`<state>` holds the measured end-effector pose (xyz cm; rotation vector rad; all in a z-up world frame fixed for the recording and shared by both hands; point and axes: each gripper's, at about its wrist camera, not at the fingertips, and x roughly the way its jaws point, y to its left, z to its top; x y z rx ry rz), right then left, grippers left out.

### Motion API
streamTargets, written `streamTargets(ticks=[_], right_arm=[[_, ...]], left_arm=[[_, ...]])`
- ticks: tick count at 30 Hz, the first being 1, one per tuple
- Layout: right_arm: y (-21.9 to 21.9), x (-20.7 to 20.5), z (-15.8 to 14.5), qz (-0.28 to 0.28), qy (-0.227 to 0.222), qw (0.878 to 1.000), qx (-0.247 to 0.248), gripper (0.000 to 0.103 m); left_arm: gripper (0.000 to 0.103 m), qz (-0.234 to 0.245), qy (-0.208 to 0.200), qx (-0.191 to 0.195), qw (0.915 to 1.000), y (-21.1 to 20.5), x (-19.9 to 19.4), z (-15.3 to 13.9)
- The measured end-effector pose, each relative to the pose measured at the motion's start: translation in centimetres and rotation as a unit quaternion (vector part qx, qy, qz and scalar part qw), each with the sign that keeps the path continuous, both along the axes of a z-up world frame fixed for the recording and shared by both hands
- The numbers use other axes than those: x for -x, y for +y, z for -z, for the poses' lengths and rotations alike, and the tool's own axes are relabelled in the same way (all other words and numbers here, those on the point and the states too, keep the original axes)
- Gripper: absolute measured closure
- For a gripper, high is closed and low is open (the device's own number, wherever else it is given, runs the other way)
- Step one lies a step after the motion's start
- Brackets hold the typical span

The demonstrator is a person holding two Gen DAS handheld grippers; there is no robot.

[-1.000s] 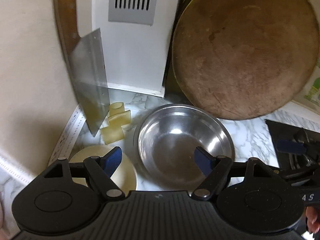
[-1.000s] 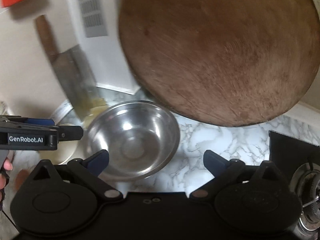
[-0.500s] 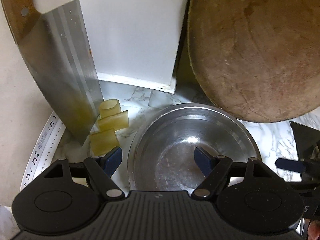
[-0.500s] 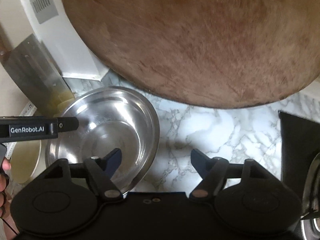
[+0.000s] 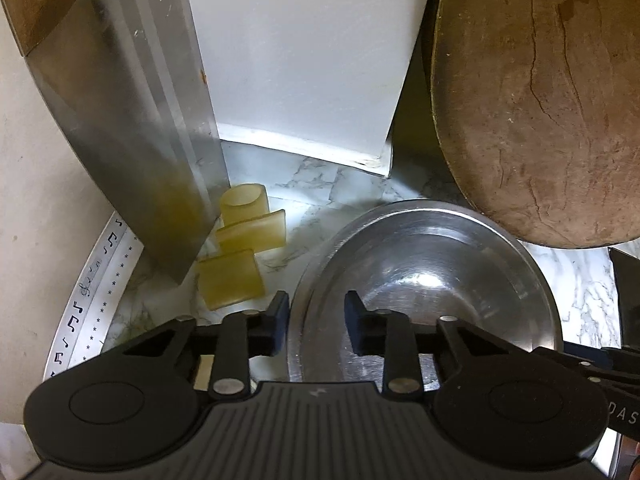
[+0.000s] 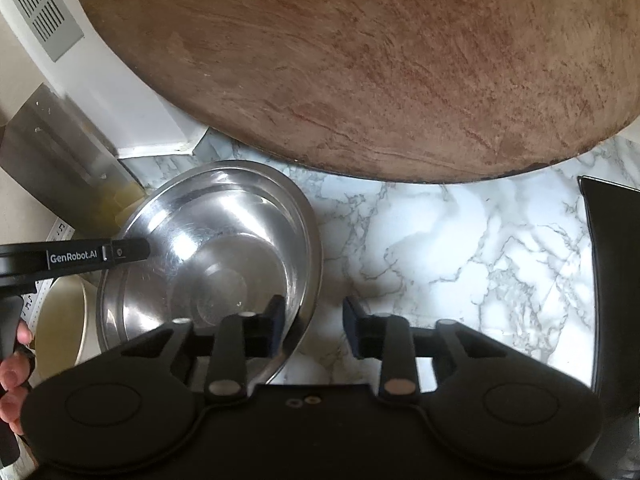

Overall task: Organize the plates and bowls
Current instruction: 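Lift the steel bowl and carry it toward the gas stove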

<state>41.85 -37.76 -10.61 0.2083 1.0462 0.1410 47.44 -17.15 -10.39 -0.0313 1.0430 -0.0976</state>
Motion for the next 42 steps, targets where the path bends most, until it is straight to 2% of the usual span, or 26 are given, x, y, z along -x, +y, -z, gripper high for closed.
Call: streamTargets(ticks=[2,5,13,22,31,42], right_arm=[[0.0,0.1,0.0,0.001,0.001,1.000,-0.004,0.081],[0.1,0.2,-0.1,0.001,0.000,1.000,-0.007,0.088],[-0.3,0.8,-0.4,0.012,0.002,1.000,-0.003,0.089],[-2.6,3.3,-3.7,0.025,-0.025,0.999,-0.005,0.090],[-6.4,8.6,-7.0,0.052,-0.038,0.998,-0.011,0.090],[-8.9,16.2,-8.5,0.071,-0.035,0.997,-0.011,0.091]], left_arm=[[0.085,0.002,-0.002,-0.008,1.0000,-0.1,0.1,0.0],[0.087,0.002,0.000,-0.002,1.0000,0.0,0.1,0.1],[0.089,0.008,-0.010,0.005,0.9999,-0.8,1.0,-0.4],[0.089,0.040,-0.024,0.019,0.9987,-2.9,3.3,-2.9],[0.089,0.094,-0.037,0.021,0.9946,-6.1,8.3,-6.6],[0.089,0.137,-0.034,0.019,0.9897,-7.9,16.2,-8.3]])
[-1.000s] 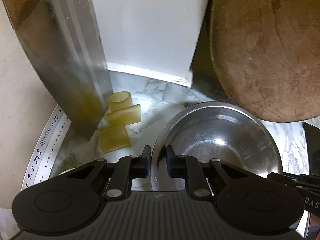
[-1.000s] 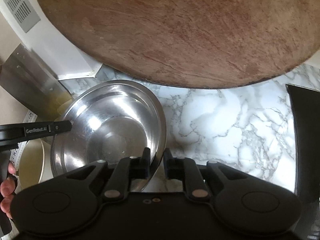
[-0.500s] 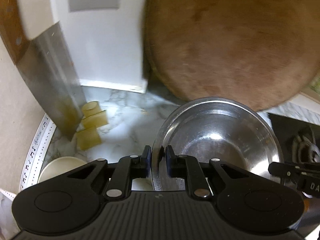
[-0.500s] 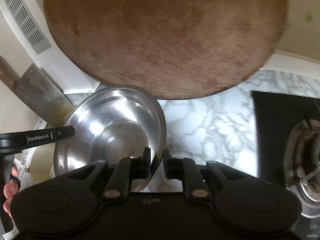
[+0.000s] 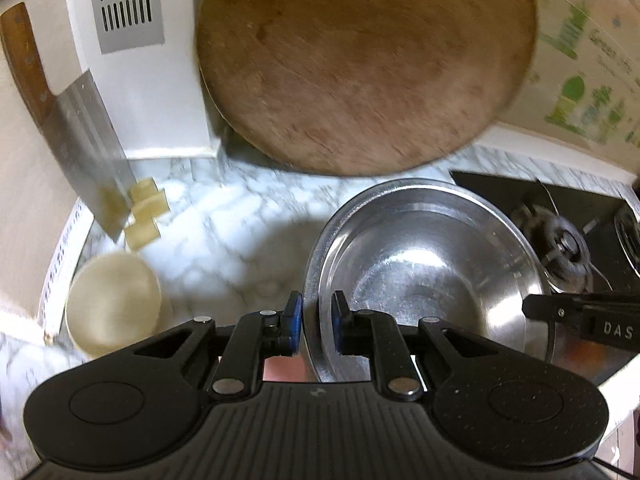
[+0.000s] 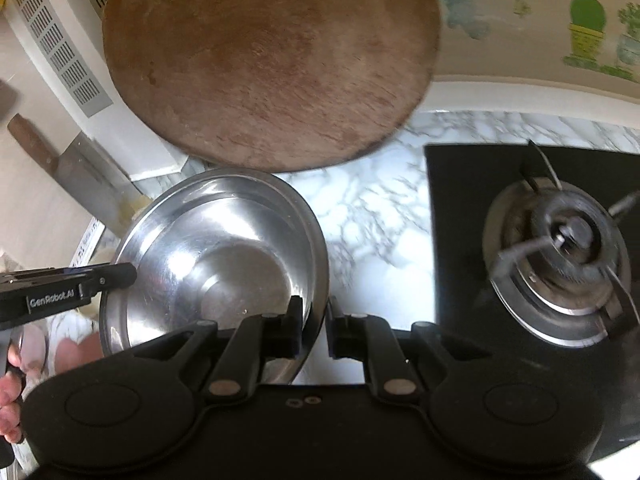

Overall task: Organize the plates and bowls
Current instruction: 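Lift the steel bowl and carry it toward the gas stove, then lower the steel bowl onto the counter and open both grippers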

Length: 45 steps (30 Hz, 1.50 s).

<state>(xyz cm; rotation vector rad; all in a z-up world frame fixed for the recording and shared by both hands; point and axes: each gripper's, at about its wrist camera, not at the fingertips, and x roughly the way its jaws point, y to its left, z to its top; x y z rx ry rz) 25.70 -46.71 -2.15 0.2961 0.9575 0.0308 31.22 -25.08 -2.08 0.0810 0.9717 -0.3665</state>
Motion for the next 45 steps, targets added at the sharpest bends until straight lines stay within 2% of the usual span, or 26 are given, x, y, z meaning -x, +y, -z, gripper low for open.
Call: streamTargets(ticks=[7,20,30,39,45], right_arm=[[-0.9,4.3,0.7,0.009,0.019,1.000,0.001,0.091],[-1.3,9.4,4.3,0.019,0.073,0.997,0.002,0.092],[-2.1,10.7,6.0,0.025,0.104,0.994,0.008,0.092],[-2.2,10.6,6.7,0.032,0.107,0.994,0.001,0.092],[-2.0,10.5,6.9,0.030,0.110,0.993,-0.002,0.078]], left_arm=[[0.089,0.025,0.017,-0.003,0.9995,-0.6,5.0,0.6],[0.089,0.038,0.072,-0.016,0.9965,-0.8,10.1,5.1],[0.089,0.058,0.094,-0.025,0.9935,-1.7,11.4,7.3],[0.089,0.064,0.097,-0.026,0.9929,-1.8,11.4,7.8],[0.089,0.066,0.108,-0.014,0.9918,-1.4,11.1,8.1]])
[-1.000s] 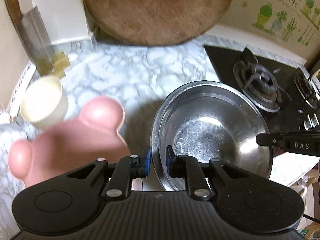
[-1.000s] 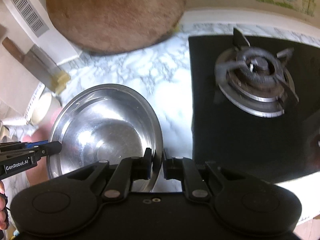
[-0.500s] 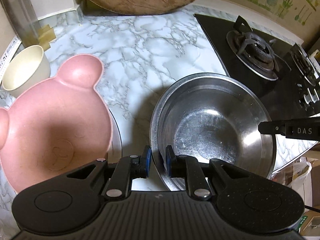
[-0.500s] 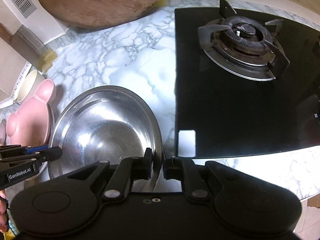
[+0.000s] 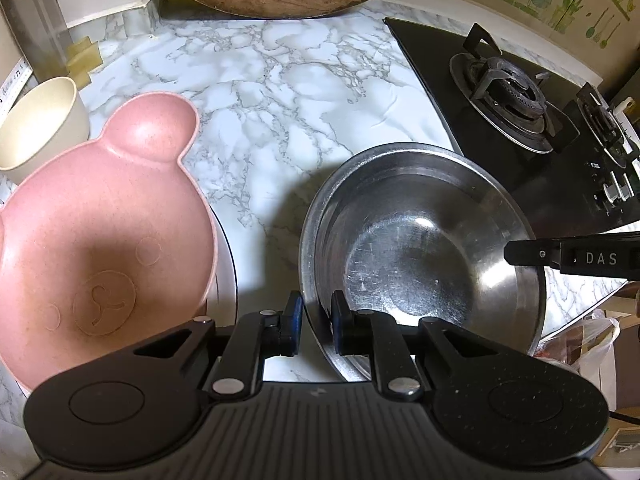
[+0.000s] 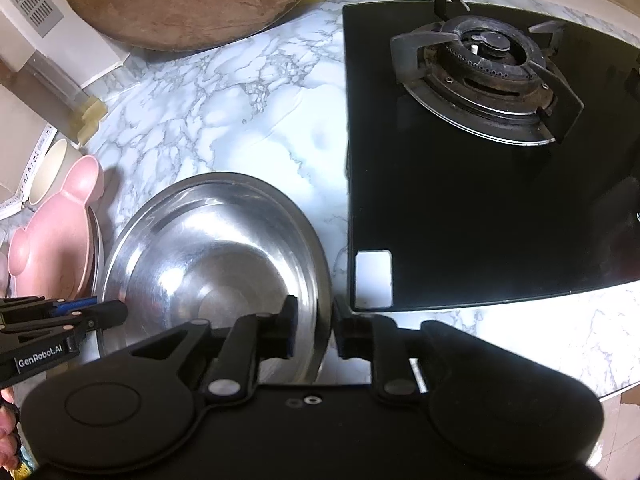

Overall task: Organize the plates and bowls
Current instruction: 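Lower the steel bowl onto the counter and open both grippers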

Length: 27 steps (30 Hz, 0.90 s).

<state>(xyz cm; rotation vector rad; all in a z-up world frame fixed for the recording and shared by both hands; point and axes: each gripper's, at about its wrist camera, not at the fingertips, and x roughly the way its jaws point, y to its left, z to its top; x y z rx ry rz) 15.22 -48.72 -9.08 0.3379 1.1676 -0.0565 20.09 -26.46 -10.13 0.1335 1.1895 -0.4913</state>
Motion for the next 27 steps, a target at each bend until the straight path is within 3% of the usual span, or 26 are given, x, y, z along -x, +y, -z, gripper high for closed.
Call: streamTargets(ticks=[6,13,27], right_arm=[[0.9,0.2,-1.6,-0.013,-0.025,0.999,0.029,0.068],[2.9,0.8,-4.5,-0.046,-0.058,0.996,0.054,0.065],[11.0,1.1,-8.7,-0.138,-0.099,0.985,0.042,0.052]], left_arm=[[0.089,0.002,-0.006,0.008,0.9999,0.5,0.2,-0.5],[0.088,0.003,-0.029,0.018,0.9994,1.9,1.0,-2.1],[0.088,-0.062,-0.097,0.051,0.9920,10.5,2.9,-7.6]])
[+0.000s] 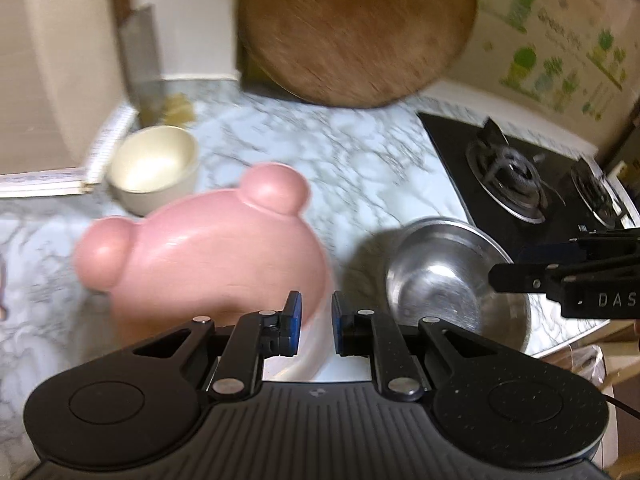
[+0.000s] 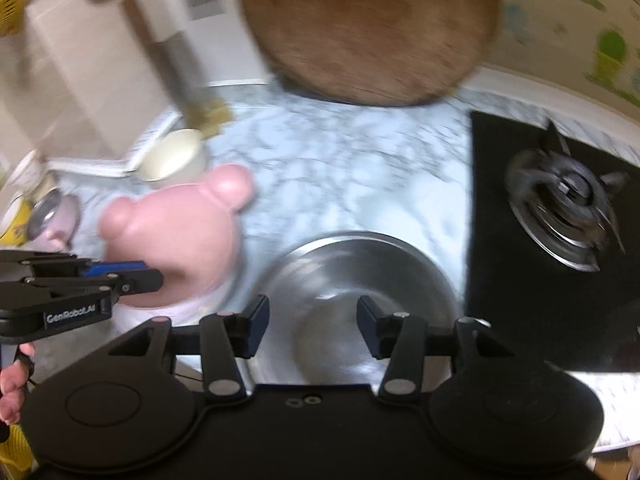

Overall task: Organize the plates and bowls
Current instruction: 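Lower the steel bowl onto the counter and open both grippers, then move both grippers to the pink steel-lined pot rim and close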

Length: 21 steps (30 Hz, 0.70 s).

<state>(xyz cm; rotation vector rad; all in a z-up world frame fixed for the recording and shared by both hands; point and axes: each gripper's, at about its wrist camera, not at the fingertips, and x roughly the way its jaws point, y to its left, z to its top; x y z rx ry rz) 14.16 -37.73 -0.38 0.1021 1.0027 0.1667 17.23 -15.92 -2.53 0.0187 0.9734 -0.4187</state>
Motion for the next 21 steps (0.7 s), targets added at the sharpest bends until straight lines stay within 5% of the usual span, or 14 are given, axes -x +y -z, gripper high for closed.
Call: streamTargets(ticks=[6,11,21], right_arm=[[6.3,-0.5,-1.6,-0.080,-0.037,0.996,0.003,0.035],[12.5,-1.3,-2.5,-0.155,-0.055,0.986,-0.003,0.022],[23.1,-3.1,-2.7,-0.252,-0.088,0.964,0.014,0.000]], left_arm=[[0.083,-0.060,-0.026,0.013,0.9978,6.0,1.3,-1.8],[0.038,-0.125,-0.052,0.018,0.9907,11.5,2.5,-2.5],[0.025,-0.252,-0.072,-0.005,0.9650,22.5,4.5,-1.4]])
